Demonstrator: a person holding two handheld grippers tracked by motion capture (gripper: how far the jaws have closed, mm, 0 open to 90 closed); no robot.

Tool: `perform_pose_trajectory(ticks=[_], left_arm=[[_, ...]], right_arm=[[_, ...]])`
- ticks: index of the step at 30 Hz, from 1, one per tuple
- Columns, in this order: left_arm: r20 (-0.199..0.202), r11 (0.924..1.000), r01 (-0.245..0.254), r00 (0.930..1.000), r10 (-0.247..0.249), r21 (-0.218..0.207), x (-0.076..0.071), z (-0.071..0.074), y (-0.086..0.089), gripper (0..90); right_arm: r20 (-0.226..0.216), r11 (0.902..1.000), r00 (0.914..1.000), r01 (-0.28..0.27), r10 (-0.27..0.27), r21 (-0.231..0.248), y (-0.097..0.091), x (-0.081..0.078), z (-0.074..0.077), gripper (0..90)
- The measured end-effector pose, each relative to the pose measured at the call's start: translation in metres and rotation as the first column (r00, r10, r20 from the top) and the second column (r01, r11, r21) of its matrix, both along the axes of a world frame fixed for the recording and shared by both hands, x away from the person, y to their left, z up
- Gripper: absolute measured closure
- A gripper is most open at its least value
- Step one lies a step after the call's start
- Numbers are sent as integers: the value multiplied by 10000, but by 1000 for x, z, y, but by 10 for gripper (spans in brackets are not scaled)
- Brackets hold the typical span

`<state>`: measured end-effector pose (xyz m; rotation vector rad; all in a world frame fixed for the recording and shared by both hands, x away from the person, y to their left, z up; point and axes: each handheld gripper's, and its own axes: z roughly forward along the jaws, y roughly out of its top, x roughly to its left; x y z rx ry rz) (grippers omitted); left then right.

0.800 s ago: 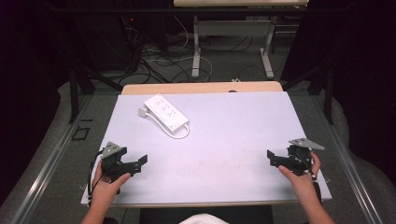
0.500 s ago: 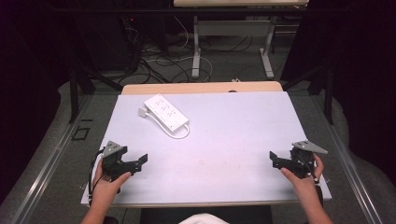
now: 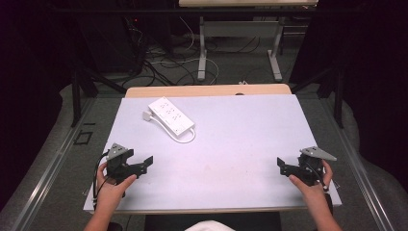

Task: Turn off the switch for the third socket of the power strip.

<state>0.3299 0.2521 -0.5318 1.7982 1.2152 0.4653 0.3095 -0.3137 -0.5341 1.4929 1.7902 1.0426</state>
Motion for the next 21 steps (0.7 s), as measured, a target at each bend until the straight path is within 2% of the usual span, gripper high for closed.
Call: perform_pose_trajectory(ticks=[6, 16, 21], left_arm=[[-85, 9998, -52, 9999, 53, 171, 3, 2, 0, 155], [-89, 9998, -220, 9997, 220, 33, 11, 13, 5, 192], [-231, 9999, -116, 9997, 115, -56, 21, 22, 5, 193]], right_arm=[[-65, 9999, 9999, -97, 96, -111, 1, 1, 0, 30], [-233, 9998, 9996, -187, 185, -58, 3, 2, -2, 34], [-263, 10000, 9996, -98, 97, -13, 4, 1, -2, 37]])
